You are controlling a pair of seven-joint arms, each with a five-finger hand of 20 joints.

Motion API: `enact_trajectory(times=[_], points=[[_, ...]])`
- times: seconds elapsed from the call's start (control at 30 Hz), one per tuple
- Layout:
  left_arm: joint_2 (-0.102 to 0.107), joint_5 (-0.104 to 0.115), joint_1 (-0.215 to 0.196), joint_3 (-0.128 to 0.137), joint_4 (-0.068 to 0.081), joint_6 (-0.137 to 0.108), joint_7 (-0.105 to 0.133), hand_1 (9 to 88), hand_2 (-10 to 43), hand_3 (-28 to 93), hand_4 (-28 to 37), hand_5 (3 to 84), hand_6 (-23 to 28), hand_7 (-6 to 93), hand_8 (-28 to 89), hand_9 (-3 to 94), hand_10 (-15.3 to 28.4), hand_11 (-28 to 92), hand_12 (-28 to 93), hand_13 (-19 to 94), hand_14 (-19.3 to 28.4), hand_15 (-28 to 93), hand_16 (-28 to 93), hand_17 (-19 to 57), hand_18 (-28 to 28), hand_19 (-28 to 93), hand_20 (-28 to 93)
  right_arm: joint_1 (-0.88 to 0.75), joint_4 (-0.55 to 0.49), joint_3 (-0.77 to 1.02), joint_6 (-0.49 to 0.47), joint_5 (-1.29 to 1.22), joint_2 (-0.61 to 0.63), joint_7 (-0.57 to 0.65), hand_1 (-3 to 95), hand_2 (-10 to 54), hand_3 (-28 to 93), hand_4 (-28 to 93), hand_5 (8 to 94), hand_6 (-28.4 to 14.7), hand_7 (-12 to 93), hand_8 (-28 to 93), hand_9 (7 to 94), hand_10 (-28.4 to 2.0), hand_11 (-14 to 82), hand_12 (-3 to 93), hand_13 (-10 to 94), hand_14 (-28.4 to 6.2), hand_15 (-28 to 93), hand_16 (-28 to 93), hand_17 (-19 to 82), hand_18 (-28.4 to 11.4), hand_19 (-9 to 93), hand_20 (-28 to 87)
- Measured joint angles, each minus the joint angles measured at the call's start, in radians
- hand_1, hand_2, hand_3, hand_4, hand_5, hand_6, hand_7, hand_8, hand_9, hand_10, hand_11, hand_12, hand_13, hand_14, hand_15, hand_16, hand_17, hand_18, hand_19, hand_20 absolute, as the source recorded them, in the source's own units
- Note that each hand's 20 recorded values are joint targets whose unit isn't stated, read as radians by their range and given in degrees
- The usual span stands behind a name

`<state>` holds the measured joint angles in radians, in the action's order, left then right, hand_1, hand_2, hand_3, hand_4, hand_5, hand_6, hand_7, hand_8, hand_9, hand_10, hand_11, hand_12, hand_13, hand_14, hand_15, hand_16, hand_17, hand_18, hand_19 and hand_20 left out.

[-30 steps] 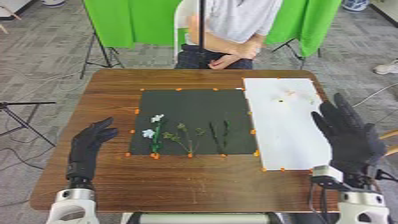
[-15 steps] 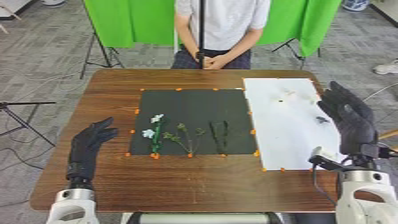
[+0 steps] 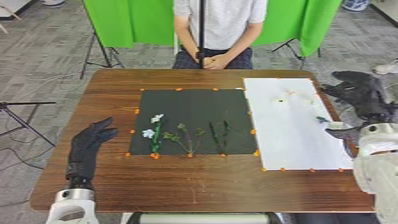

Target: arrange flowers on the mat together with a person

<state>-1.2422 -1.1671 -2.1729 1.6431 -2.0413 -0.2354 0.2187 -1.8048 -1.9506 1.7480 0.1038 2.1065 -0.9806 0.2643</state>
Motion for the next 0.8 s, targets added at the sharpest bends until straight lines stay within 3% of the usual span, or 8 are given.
enact_trajectory(times=[0.1, 0.23, 0.8], points=[[0.001, 0.000, 0.000, 0.001, 0.000, 0.000, -0.001, 19.7, 10.5, 64, -28.3, 49.9, 3.9, 15.0, -7, 52.1, 15.8, 23, 14, 41, 18.4, 22, -2, 9.3, 11.4, 10, 17, 0.039, 0.022, -0.032, -0.122, 0.139, 0.044, 0.090, 26.3, -9.5, 63, -22, 55.3, -2.2, 11, -9, 64.8, -17.8, 21.4, 24.9, 71, -12.7, 44, 24, 39, -21.3, 70, 42], [0.001, 0.000, 0.000, 0.001, -0.001, 0.000, -0.001, 19.8, 10.4, 65, -28.3, 49.9, 3.9, 14.9, -7, 52.1, 15.8, 23, 14, 40, 18.3, 22, -2, 9.3, 11.4, 10, 17, 0.082, 0.071, -0.069, -0.227, 0.295, 0.080, 0.119, 27.2, -9.5, 63, -22, 56.4, -1.8, 12, -9, 66.1, -17.6, 21.9, 25.9, 73, -12.0, 46, 25, 40, -21.3, 73, 42], [0.006, -0.002, 0.001, 0.002, -0.001, 0.001, -0.006, 20.4, 9.9, 65, -28.3, 49.8, 3.8, 14.9, -6, 52.0, 15.8, 23, 14, 40, 18.4, 22, -2, 9.3, 11.4, 10, 17, 0.176, 0.263, -0.194, -0.301, 0.326, 0.094, 0.146, 34.0, -9.5, 64, -24, 61.7, -0.2, 14, -9, 74.3, -15.3, 20.9, 23.9, 81, -7.4, 49, 27, 47, -18.9, 80, 40]])
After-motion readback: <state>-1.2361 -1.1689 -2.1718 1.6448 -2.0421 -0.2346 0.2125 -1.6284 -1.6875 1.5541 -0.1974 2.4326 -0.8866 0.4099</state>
